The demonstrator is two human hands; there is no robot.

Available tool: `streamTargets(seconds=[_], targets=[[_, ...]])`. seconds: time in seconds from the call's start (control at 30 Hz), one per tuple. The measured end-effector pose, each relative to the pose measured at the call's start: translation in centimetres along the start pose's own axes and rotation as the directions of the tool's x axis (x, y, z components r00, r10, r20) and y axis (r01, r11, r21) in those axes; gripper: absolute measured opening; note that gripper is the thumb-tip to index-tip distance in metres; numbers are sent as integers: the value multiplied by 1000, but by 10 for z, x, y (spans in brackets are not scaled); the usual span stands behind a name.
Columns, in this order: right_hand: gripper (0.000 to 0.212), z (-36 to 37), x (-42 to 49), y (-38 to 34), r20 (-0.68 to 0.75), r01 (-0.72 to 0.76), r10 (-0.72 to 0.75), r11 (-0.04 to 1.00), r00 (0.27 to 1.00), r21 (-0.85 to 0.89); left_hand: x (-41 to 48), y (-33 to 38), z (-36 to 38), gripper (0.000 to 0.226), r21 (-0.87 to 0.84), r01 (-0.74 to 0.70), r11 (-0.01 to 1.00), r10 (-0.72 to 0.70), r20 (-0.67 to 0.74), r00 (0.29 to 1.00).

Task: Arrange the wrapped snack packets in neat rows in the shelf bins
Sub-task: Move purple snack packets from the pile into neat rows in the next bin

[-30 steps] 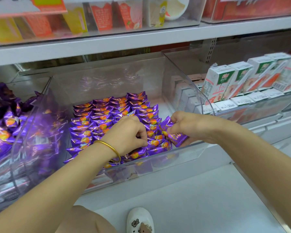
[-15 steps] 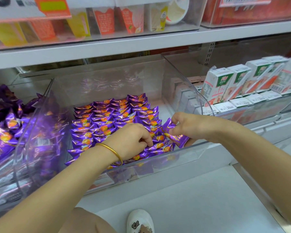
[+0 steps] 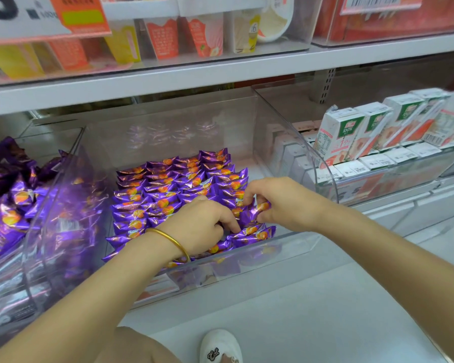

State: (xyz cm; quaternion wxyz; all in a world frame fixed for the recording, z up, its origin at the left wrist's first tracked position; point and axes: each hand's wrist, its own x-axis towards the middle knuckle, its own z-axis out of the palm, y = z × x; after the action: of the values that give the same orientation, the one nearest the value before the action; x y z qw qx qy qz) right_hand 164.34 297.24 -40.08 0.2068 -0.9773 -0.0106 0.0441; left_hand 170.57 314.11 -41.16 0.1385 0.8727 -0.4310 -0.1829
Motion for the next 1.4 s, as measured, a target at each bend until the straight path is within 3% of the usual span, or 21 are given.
streamTargets(seconds=[0.13, 0.27, 0.33, 0.43, 0.63, 0.8, 0.9, 0.97, 1.2, 1.4], targets=[[23, 2, 0, 0, -9, -38, 39, 995, 999, 88, -1, 0, -1, 38, -47, 7, 999, -7, 5, 1000], [13, -1, 1, 1, 48, -94, 85, 970, 995, 226, 0, 0, 2, 10, -137, 33, 990, -42, -64, 997], [7, -2, 0, 0, 93, -148, 123, 925, 988, 349, 1, 2, 4, 19, -208, 49, 977, -67, -82, 994], [12, 0, 0, 0, 159, -223, 168, 860, 973, 458, 4, 4, 4, 22, -134, 19, 991, -31, -87, 996], [12, 1, 9, -1, 170, -385, 348, 771, 922, 508, 6, 1, 7, 15, -45, -24, 999, 18, -128, 992], [21, 5, 17, 2, 317, -526, 421, 723, 850, 449, 4, 2, 6, 17, -50, -71, 996, 60, -192, 980], [11, 9, 20, 3, 313, -530, 430, 733, 847, 427, 4, 4, 5, 10, -109, -77, 991, 56, -187, 981], [24, 12, 22, 4, 275, -517, 437, 733, 856, 443, 3, 4, 5, 16, -102, -85, 991, 68, -153, 986], [31, 17, 22, 9, 236, -495, 437, 717, 868, 491, 7, 4, 3, 20, 114, -66, 991, 86, -185, 979], [29, 14, 19, 9, 246, -485, 420, 704, 873, 518, 10, 2, 4, 18, 189, -67, 980, 98, -157, 983]])
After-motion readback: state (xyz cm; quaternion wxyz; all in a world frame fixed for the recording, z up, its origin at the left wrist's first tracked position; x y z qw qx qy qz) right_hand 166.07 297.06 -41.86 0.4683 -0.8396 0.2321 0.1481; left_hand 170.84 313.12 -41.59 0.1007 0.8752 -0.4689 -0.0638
